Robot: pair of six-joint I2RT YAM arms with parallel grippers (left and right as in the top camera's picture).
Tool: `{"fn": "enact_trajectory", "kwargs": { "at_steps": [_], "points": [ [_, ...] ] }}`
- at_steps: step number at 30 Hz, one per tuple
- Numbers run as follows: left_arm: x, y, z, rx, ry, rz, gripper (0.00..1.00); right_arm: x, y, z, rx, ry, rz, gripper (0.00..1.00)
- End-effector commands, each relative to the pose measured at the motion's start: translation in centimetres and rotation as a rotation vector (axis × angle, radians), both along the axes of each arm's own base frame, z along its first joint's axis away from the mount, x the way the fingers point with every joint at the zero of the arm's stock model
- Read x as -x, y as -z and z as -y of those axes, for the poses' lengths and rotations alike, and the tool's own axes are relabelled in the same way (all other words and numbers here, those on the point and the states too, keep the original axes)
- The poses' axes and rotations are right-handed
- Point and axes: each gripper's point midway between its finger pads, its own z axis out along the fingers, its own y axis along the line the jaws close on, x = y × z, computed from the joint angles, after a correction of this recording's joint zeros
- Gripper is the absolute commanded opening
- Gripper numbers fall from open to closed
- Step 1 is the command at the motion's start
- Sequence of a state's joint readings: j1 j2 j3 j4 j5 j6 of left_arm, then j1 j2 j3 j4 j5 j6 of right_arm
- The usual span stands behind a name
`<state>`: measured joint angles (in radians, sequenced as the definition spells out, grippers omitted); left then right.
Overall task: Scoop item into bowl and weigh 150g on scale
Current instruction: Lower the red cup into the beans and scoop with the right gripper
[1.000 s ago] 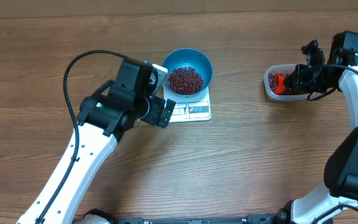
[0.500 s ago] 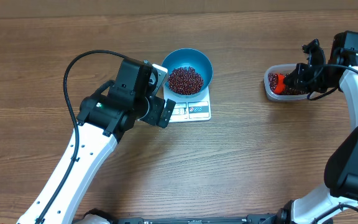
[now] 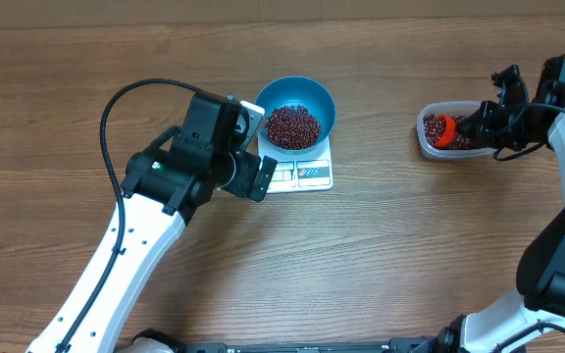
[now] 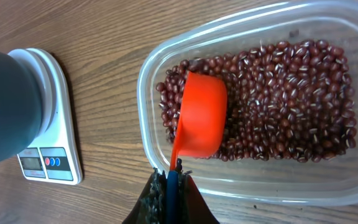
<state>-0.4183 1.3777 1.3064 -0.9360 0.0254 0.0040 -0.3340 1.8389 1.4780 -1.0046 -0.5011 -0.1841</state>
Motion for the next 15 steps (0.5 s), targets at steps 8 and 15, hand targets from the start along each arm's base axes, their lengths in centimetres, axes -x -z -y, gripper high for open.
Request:
{"fn": "enact_trajectory", "kwargs": {
  "at_steps": [8, 15],
  "points": [
    [-0.3, -0.3, 0.1, -0.009, 0.015, 0.012, 1.0, 0.1, -0.6, -1.0, -0.074, -0.013, 0.048, 0.04],
    [-0.3, -0.3, 0.1, -0.009, 0.015, 0.012, 1.0, 0.1, -0.5, -0.6, -0.095, 0.005, 0.053, 0.04]
  ]
}}
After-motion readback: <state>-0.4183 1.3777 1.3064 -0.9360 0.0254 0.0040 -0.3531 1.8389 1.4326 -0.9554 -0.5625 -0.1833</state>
